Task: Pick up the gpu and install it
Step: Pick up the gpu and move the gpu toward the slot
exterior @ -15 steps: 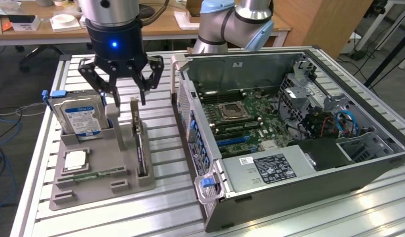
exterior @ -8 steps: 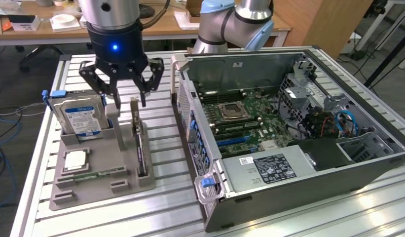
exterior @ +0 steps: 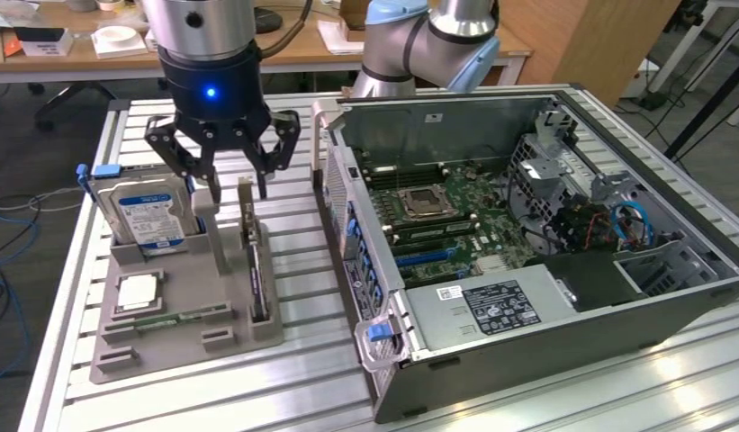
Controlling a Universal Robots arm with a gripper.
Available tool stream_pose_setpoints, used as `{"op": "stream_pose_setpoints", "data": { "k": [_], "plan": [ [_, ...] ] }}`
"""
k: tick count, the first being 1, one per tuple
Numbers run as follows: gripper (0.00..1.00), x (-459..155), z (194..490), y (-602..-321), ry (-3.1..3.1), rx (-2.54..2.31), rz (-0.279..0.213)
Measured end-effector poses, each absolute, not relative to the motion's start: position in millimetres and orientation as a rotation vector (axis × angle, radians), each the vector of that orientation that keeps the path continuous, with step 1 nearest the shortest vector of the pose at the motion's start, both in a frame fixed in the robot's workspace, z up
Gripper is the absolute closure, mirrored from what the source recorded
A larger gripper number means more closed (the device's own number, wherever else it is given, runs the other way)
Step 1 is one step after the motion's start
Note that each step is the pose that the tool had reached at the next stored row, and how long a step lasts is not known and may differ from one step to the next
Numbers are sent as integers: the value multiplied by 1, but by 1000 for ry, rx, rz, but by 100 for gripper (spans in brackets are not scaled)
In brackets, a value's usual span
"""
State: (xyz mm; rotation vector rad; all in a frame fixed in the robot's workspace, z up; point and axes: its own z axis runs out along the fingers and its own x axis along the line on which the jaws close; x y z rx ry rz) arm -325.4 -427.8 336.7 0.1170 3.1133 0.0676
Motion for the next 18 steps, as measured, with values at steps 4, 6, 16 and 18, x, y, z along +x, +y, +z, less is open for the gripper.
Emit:
{"op": "stream_pose_setpoints", "data": {
  "k": [4,6,16,18],
  "plan": [
    [45,-325,336,-430,3113,117,67],
    [45,-325,336,-431,3113,117,67],
    [45,-325,336,-433,3113,117,56],
    [45,-325,336,-434,3113,117,49]
  ]
}}
